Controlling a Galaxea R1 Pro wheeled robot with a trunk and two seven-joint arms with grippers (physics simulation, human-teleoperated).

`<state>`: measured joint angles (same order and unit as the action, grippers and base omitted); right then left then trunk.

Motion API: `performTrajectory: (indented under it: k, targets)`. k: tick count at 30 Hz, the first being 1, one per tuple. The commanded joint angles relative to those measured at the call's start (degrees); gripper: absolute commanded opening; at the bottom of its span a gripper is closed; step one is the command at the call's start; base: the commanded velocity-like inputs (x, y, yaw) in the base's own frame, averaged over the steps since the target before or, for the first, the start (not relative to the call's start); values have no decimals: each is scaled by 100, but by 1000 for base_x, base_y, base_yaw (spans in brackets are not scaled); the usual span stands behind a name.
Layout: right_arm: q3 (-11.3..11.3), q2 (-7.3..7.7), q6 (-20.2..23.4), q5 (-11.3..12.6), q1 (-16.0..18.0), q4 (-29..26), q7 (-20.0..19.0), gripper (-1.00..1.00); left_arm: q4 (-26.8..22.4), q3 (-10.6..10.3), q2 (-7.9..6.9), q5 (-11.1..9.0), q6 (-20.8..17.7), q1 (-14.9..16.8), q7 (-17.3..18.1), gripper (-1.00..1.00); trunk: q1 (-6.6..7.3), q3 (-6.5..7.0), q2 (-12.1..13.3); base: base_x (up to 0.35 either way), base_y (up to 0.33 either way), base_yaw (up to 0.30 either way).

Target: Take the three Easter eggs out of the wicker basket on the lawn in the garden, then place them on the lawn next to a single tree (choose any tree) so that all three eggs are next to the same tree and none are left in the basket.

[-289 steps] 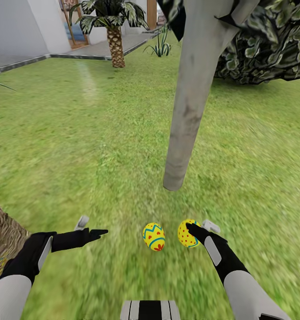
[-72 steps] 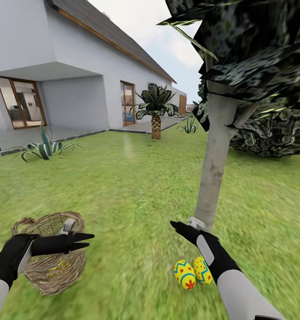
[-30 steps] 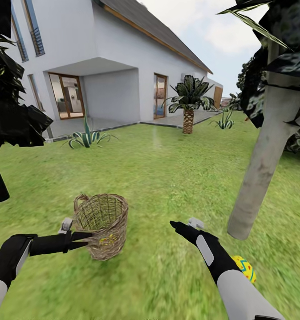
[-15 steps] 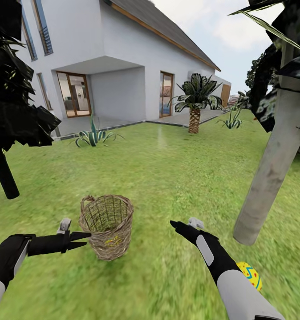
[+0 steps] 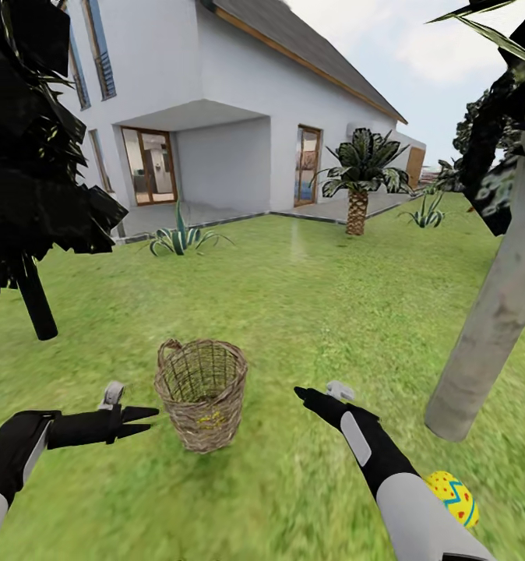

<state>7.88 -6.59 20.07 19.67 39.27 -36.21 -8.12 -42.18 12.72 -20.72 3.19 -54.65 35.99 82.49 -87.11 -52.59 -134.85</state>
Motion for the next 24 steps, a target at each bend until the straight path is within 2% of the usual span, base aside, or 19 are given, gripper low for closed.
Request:
performTrajectory:
  k: [1, 12, 20, 22, 24]
  targets:
    - [39, -11, 41, 20, 2, -9, -21, 100, -1, 11, 1, 36, -59, 5, 37, 100, 1, -6, -3, 0, 0, 286]
    - [38, -26, 32, 19, 2, -7, -15, 100, -1, 27, -11, 58, -52, 5, 4, 100, 1, -6, -3, 6, 1, 289]
    - [38, -26, 28, 19, 2, -8, -14, 100, -1, 28, -20, 66, -60, 5, -73, 100, 1, -6, -3, 164, 98, 290]
    - [38, -26, 28, 19, 2, -6, -12, 100, -1, 28, -61, 67, -66, 5, -218, 100, 1, -6, -3, 77, 41, 290]
    - [38, -26, 25, 19, 2, -7, -6, 100, -1, 33, -92, 68, -74, 5, -672, 100, 1, -6, -3, 25, 13, 290]
